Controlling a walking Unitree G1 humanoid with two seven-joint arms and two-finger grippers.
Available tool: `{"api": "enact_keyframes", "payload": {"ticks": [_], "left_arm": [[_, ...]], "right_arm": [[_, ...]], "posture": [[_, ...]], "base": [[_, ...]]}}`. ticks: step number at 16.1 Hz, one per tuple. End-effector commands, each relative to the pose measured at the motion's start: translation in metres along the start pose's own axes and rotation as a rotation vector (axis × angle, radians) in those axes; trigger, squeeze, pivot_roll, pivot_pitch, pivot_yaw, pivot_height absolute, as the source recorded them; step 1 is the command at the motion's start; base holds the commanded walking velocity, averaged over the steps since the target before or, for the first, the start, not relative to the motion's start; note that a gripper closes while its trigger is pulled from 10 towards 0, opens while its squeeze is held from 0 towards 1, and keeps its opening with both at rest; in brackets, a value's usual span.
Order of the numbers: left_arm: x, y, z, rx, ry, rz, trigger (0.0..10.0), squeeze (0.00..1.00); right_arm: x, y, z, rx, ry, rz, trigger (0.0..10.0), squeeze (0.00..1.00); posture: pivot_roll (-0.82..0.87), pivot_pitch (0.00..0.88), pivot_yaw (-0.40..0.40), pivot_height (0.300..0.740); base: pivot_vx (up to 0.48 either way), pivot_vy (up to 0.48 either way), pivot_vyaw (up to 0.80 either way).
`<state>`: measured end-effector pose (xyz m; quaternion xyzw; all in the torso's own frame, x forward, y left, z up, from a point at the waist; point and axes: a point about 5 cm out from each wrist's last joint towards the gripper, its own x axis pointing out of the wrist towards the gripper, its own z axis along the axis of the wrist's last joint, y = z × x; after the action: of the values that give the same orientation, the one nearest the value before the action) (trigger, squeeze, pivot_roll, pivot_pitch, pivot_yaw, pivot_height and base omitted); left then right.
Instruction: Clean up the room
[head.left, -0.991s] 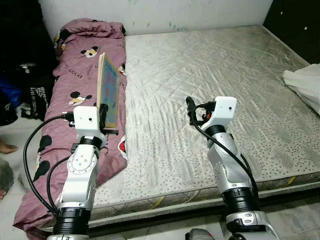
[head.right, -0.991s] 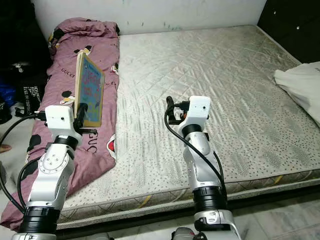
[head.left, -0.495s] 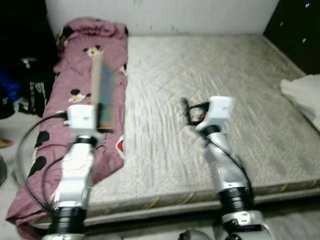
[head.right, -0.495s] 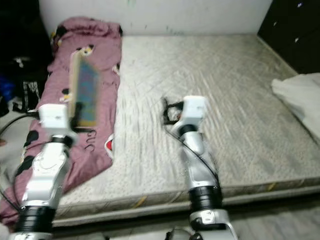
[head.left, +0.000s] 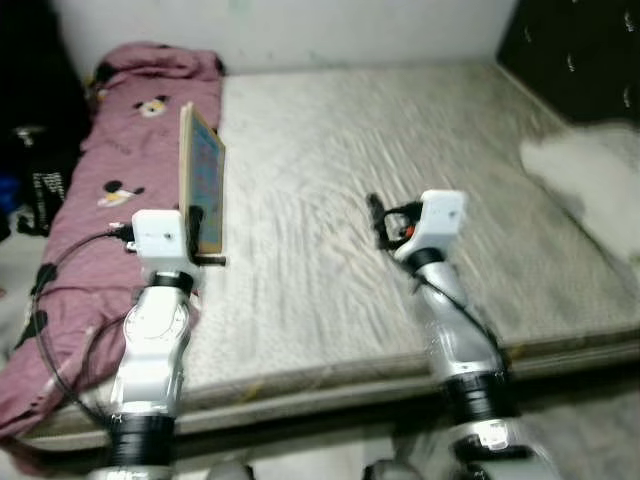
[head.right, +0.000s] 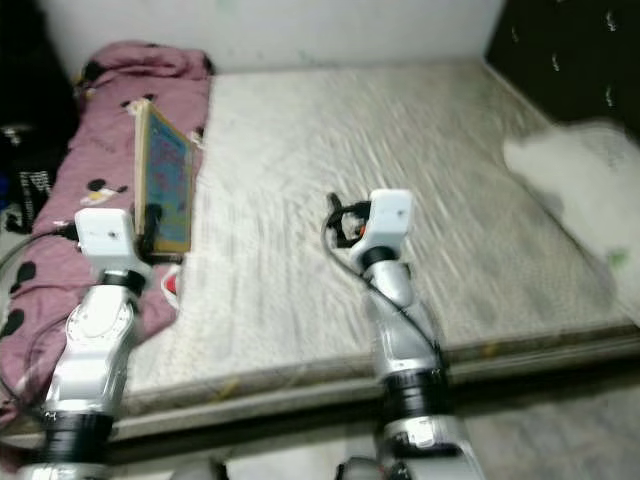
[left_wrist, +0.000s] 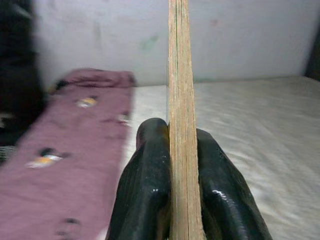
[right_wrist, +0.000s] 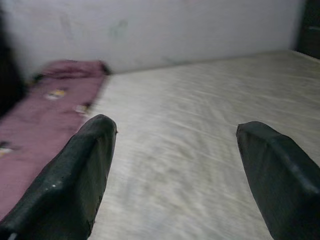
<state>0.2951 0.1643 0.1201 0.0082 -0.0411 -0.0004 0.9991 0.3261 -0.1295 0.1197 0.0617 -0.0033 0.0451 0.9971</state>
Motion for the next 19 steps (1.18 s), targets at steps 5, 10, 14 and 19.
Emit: {"api": "enact_keyframes", "payload": {"ticks": [5,10,14,19], "left_arm": [[0.0032,0.0021,0.0106,0.01,-0.051,0.002,10.0,0.0],[0.0048,0.0011,0.0106,0.011,-0.053,0.002,10.0,0.0],[0.0055,0.0001,0.0118,0.016,-0.063,-0.002,10.0,0.0],[0.0058,-0.001,0.0119,0.01,-0.064,-0.003,10.0,0.0]], "right_arm": [[0.0034,0.0048,0.0076,0.014,-0.028,0.024,10.0,1.0],[0.0047,0.0032,0.0072,-0.008,-0.023,0.015,10.0,0.0],[0.006,0.0037,0.0079,-0.016,-0.025,0.019,10.0,0.0],[0.0064,0.0032,0.0084,-0.022,-0.025,0.019,10.0,0.0]], "posture": [[-0.1,0.0,0.014,0.74],[-0.1,0.0,0.009,0.74],[-0.1,0.0,0.008,0.74],[-0.1,0.0,0.004,0.74]], "base": [[0.0,0.0,0.0],[0.0,0.0,0.0],[0.0,0.0,0.0],[0.0,-0.302,0.0]]}}
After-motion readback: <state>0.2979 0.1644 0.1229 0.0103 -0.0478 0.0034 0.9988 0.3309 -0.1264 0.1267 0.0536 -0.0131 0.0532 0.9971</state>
